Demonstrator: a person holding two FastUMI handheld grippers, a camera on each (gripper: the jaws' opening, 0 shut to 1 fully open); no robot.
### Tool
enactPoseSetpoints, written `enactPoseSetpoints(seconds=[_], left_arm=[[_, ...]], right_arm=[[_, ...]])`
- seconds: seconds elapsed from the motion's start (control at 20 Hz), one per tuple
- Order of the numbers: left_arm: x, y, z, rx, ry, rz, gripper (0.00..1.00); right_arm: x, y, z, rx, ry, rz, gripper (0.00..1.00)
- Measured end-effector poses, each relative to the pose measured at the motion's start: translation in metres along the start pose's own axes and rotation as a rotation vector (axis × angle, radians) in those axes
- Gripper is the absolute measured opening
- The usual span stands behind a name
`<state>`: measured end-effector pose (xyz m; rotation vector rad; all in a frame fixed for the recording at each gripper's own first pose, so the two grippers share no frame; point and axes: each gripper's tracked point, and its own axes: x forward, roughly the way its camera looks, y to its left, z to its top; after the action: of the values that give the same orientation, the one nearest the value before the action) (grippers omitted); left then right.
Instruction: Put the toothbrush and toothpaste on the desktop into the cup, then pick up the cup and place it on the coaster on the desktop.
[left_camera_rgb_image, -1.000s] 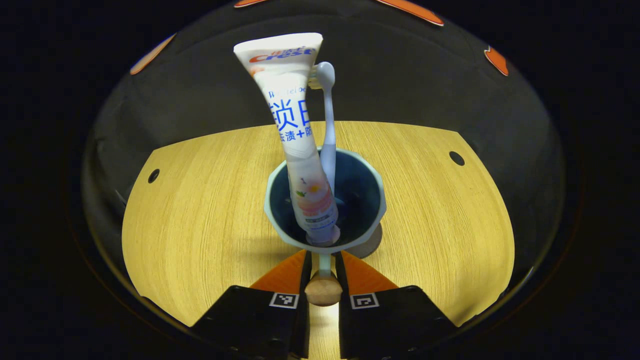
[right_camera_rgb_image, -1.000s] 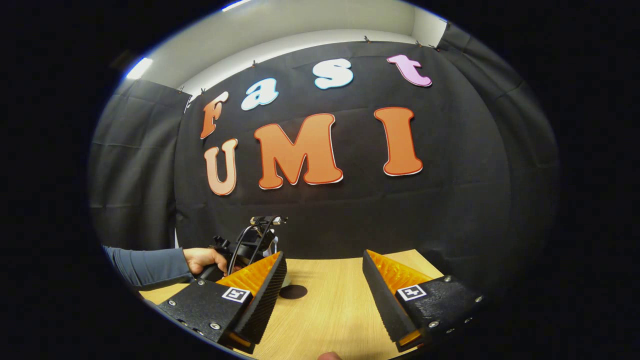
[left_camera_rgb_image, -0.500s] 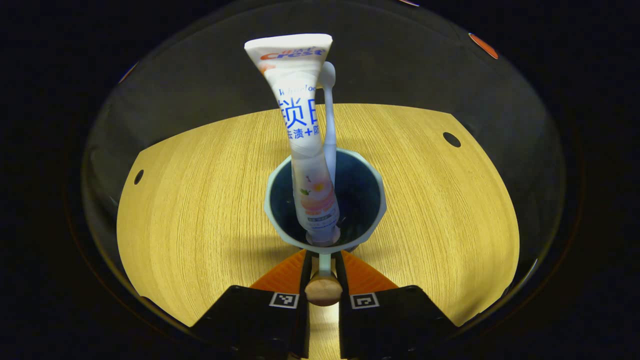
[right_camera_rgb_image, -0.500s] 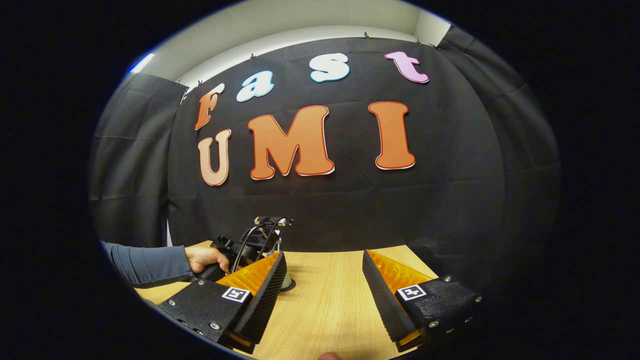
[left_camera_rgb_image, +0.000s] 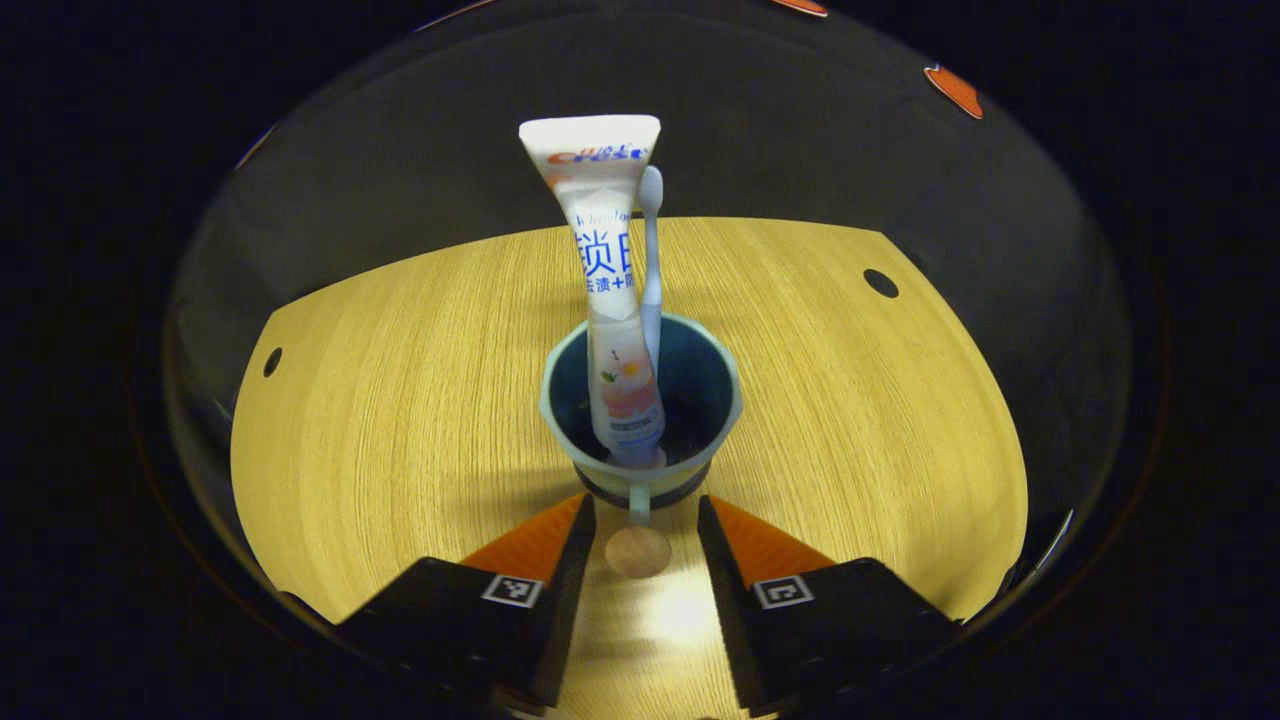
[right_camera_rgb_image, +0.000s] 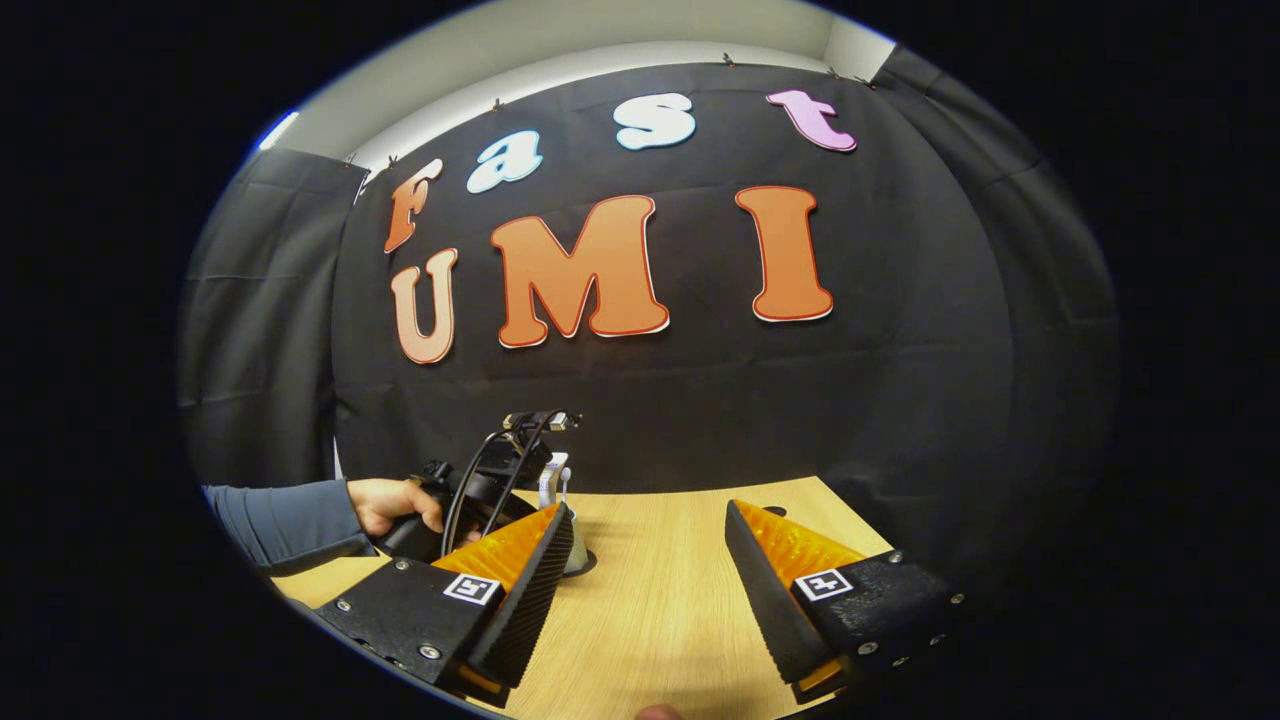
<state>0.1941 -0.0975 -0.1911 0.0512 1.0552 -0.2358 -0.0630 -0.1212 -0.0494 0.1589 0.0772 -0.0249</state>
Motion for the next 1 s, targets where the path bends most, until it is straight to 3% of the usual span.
enactPoseSetpoints(seconds=[0.1,0.3,0.4,0.45,0.5,0.6,1.0], left_arm=[[-0.016,0.007,0.004,0.025,-0.046,0.017,0.79],[-0.053,0.007,0.009,0.022,-0.16,-0.02,0.79],[-0.071,0.012,0.012,0.05,-0.239,-0.003,0.8],[-0.09,0.015,0.016,0.062,-0.287,0.009,0.75],[-0.103,0.019,0.019,0.074,-0.325,0.022,0.85],[-0.13,0.029,0.02,0.094,-0.409,0.059,0.94],[-0.224,0.088,0.019,0.13,-0.803,0.298,0.98]], right_arm=[[0.002,0.005,0.003,-0.009,-0.001,-0.004,0.92],[0.008,0.023,0.018,-0.033,-0.028,-0.003,0.92],[0.011,0.036,0.024,-0.039,-0.039,0.012,0.92],[0.014,0.043,0.026,-0.044,-0.044,0.017,0.92],[0.015,0.05,0.029,-0.048,-0.051,0.021,0.92],[0.017,0.065,0.034,-0.052,-0.069,0.039,0.92],[0.024,0.113,0.048,-0.066,-0.139,0.085,0.92]])
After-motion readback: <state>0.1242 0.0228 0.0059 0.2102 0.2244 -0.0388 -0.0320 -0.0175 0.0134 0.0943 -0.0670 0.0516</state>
